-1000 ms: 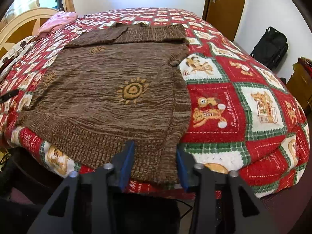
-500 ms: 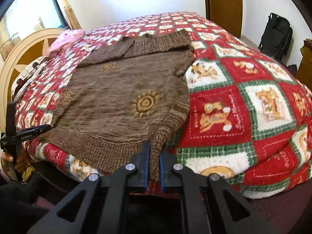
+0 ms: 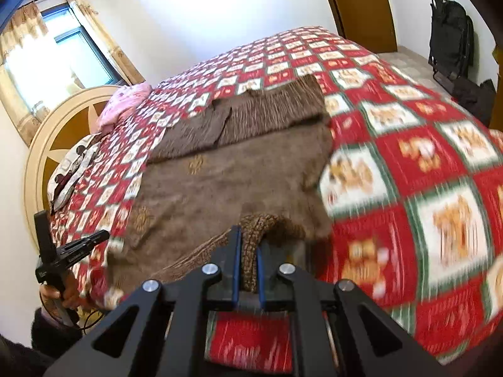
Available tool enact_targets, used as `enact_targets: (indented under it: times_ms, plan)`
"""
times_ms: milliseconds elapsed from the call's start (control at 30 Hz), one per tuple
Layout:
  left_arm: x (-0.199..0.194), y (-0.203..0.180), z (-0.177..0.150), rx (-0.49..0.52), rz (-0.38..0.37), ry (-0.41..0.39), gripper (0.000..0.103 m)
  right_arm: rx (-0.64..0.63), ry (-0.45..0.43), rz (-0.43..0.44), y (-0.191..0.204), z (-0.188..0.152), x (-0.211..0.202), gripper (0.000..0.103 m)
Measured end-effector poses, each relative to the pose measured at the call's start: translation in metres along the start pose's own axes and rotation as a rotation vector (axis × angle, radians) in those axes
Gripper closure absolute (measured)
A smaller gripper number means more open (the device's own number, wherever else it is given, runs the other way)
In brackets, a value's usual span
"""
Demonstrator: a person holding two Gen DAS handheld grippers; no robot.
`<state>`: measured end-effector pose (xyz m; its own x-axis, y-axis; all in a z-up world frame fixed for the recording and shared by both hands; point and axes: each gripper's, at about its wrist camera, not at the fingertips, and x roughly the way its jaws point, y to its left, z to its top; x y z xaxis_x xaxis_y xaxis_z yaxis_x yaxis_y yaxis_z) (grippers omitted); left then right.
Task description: Fold small clothes
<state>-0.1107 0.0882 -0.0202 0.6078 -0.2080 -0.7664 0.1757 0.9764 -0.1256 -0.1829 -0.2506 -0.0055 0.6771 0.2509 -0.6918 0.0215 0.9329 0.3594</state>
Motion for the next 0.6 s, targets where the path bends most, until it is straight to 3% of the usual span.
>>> enact_targets:
  times_ms: [100, 233, 333, 467, 567, 600]
  plan:
    - [0.009, 0.003, 0.029, -0.008, 0.014, -0.013, 0.097, 0.01, 0.009, -0.017, -0.005, 0.022, 0.02, 0.092]
    - [0.013, 0.006, 0.054, 0.061, 0.071, -0.059, 0.097, 0.06, 0.023, -0.047, -0.019, 0.048, 0.052, 0.092]
    - [0.015, 0.011, 0.055, 0.1, 0.08, -0.042, 0.097, 0.096, 0.05, -0.108, -0.033, 0.066, 0.081, 0.092]
    - [0.014, 0.021, 0.033, 0.138, 0.079, 0.01, 0.096, 0.068, 0.085, -0.226, -0.041, 0.074, 0.114, 0.088]
    - [0.014, 0.029, 0.012, 0.152, 0.062, 0.039, 0.096, 0.03, 0.09, -0.233, -0.041, 0.076, 0.117, 0.06]
    - [0.015, 0.03, 0.006, 0.153, 0.063, 0.05, 0.096, 0.038, 0.066, -0.226, -0.041, 0.077, 0.11, 0.039]
